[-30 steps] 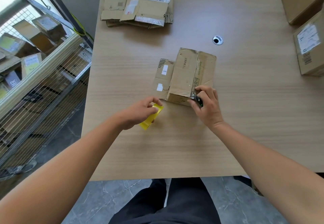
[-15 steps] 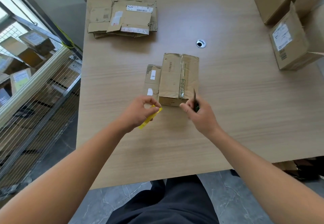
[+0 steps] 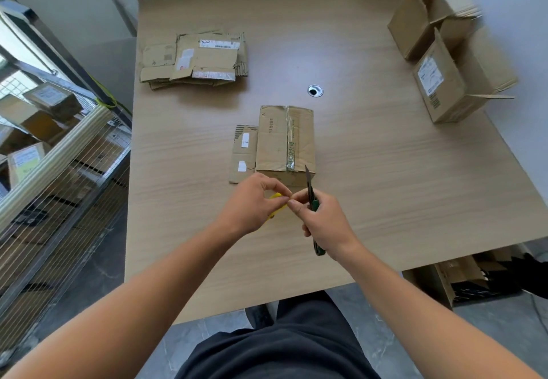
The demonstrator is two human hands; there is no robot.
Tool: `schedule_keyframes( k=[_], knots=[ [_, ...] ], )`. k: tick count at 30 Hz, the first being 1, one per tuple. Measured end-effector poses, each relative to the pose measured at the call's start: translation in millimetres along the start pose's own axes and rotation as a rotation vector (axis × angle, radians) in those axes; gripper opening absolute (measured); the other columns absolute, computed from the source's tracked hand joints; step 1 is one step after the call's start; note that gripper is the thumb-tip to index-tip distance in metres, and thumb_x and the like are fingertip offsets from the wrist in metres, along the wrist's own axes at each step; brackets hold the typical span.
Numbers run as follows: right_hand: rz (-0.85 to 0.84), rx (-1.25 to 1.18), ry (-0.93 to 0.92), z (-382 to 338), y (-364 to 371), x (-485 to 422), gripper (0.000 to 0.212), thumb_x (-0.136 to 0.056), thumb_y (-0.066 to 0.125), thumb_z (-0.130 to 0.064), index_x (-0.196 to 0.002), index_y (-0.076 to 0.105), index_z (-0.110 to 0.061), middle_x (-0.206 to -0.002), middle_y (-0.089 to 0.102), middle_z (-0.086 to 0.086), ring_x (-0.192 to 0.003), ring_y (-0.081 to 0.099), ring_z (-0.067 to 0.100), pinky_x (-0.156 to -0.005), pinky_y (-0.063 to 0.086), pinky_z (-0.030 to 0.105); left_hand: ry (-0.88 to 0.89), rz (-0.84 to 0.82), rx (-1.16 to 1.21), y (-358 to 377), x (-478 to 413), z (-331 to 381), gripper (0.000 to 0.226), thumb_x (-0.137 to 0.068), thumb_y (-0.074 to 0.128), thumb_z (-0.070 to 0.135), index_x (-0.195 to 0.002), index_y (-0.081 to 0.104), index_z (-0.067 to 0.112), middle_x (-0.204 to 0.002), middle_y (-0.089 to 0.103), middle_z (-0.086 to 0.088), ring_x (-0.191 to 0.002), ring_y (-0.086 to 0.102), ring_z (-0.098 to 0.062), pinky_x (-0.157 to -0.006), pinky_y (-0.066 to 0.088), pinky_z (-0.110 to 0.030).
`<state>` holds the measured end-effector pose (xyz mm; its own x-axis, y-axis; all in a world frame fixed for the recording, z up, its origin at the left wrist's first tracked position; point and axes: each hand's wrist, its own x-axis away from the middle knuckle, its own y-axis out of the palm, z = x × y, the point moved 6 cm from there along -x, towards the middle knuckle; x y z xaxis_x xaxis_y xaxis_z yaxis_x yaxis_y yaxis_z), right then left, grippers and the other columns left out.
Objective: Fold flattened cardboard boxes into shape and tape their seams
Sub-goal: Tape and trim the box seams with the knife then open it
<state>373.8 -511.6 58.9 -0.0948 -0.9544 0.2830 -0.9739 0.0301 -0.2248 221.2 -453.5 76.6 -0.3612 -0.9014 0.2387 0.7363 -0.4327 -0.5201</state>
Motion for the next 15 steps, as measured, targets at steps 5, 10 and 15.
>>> schedule_keyframes(
  k=[5,10,15],
  knots=[
    [0.066,-0.181,0.04,-8.6,-7.8,0.7,0.01,-0.094,0.067,-0.012,-0.085,0.063,-0.011,-0.059,0.053,-0.005,-0.047,0.049,0.017,-0.044,0.043,0.028,0.033,-0.086,0.112,-2.5,12.7,6.9,0.035,-0.093,0.069,0.035,-0.128,0.065,0.04,-0.112,0.058,0.005,-0.065,0.054,0.007,-0.065,0.044,-0.009],
    [0.046,-0.397,0.186,-12.1,-7.7,5.3,0.018,-0.092,0.066,-0.008,-0.078,0.064,-0.019,-0.067,0.054,0.002,-0.048,0.051,0.016,-0.041,0.038,0.026,-0.127,-0.3,0.474,4.6,35.1,-4.8,0.054,-0.092,0.067,0.044,-0.142,0.048,0.04,-0.117,0.069,-0.005,-0.11,0.064,-0.018,-0.094,0.048,-0.033],
    [-0.057,-0.092,0.096,-26.9,-12.6,3.0,0.018,-0.092,0.075,-0.024,-0.087,0.061,-0.015,-0.059,0.054,-0.006,-0.05,0.053,0.014,-0.041,0.04,0.027,0.011,-0.365,0.591,9.5,48.9,5.9,0.048,-0.096,0.058,0.036,-0.141,0.048,0.025,-0.122,0.064,-0.014,-0.103,0.068,-0.024,-0.088,0.054,-0.034]
  ],
)
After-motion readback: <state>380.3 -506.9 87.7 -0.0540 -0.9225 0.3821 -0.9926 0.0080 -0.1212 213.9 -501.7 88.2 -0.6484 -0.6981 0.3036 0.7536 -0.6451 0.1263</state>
